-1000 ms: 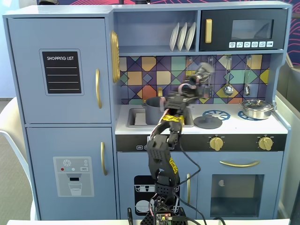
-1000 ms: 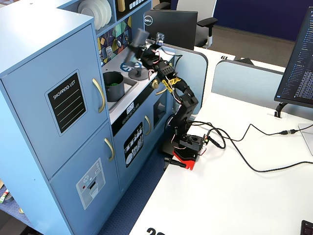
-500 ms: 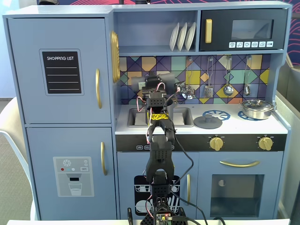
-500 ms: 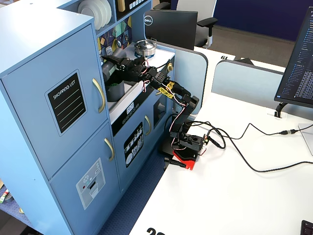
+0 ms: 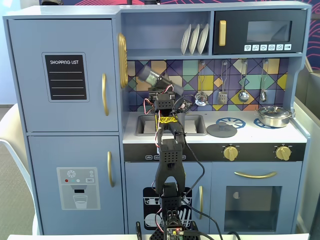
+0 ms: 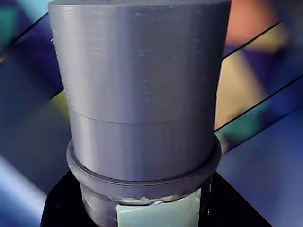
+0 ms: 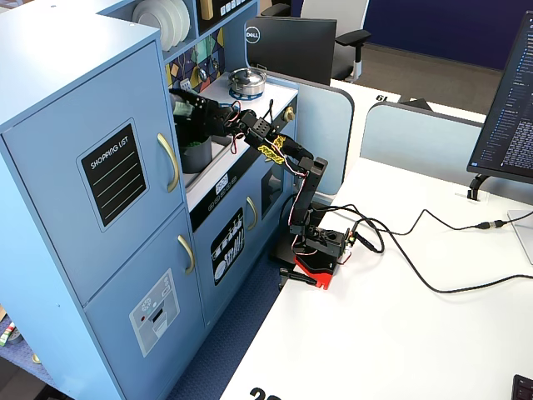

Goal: Put salt in the gray recipient

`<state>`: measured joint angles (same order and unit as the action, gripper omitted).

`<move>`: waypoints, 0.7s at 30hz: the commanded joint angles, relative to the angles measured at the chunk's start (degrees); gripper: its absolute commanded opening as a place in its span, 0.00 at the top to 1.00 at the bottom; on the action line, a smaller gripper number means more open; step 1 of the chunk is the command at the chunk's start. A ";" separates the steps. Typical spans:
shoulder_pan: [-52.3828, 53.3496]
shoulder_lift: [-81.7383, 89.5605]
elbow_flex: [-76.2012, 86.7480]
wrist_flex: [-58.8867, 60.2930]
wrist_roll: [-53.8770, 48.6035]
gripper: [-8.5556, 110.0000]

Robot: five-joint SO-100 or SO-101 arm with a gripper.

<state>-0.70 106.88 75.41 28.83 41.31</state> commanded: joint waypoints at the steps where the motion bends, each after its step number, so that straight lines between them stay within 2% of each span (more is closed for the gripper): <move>1: -0.79 1.85 -5.80 -4.31 1.93 0.93; 4: -1.14 0.88 -9.05 -0.35 2.37 0.93; 10: -0.70 -3.69 -18.19 21.09 10.20 0.93; 12: -1.49 -3.78 -18.02 23.55 12.66 0.93; 15: -1.85 -2.81 -16.08 20.74 16.52 0.93; 21: -2.20 -0.53 -10.37 2.72 15.73 0.93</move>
<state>-2.37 102.92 64.78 41.13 56.78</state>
